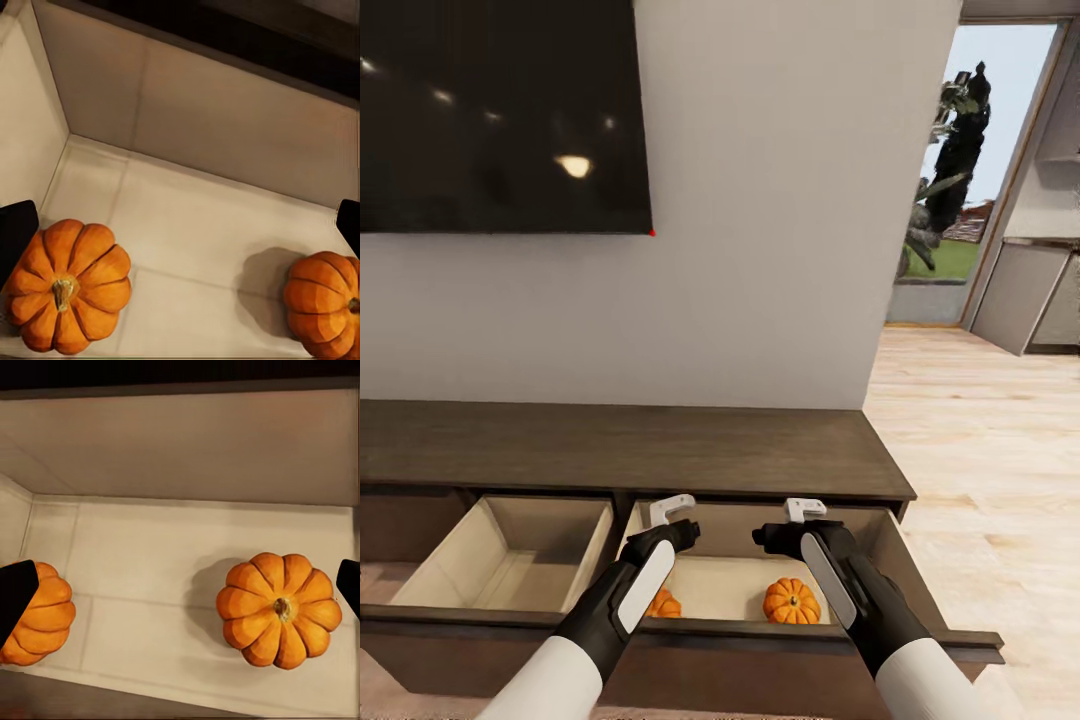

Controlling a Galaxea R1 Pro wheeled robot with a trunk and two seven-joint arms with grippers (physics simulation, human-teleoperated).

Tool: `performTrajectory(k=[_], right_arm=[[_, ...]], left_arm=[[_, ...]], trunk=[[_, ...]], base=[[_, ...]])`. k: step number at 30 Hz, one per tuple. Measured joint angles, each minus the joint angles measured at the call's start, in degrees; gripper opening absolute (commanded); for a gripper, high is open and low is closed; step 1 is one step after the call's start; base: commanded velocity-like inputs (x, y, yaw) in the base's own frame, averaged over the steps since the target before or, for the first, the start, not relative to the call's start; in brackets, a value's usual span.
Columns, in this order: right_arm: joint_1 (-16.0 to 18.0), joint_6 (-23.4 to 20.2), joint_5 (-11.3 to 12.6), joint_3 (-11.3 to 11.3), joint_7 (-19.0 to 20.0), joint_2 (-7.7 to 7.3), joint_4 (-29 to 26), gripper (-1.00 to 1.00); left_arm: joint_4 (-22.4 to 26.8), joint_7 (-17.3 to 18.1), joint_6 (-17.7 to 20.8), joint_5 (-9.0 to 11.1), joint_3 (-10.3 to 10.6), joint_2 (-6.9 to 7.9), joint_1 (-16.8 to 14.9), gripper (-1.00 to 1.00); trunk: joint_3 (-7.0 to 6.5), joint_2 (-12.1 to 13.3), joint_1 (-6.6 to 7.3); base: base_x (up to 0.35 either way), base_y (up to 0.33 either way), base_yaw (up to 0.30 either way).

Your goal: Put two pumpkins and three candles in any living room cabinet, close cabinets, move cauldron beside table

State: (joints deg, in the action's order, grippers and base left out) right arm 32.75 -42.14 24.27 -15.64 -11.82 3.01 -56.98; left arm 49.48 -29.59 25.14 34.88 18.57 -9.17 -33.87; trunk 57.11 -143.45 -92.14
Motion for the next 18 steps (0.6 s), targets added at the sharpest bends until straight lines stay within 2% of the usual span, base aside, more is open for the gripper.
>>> performTrajectory(k=[18], right_arm=[[0.00, -0.08, 0.28, 0.08, 0.25, -0.09, -0.52, 1.00]], left_arm=[[1.23, 0.08, 0.15, 0.09, -0.01, -0.01, 0.06, 1.00]], trunk=[[-3.95, 0.62, 0.65]], base=[[-0.103, 0.008, 0.000]])
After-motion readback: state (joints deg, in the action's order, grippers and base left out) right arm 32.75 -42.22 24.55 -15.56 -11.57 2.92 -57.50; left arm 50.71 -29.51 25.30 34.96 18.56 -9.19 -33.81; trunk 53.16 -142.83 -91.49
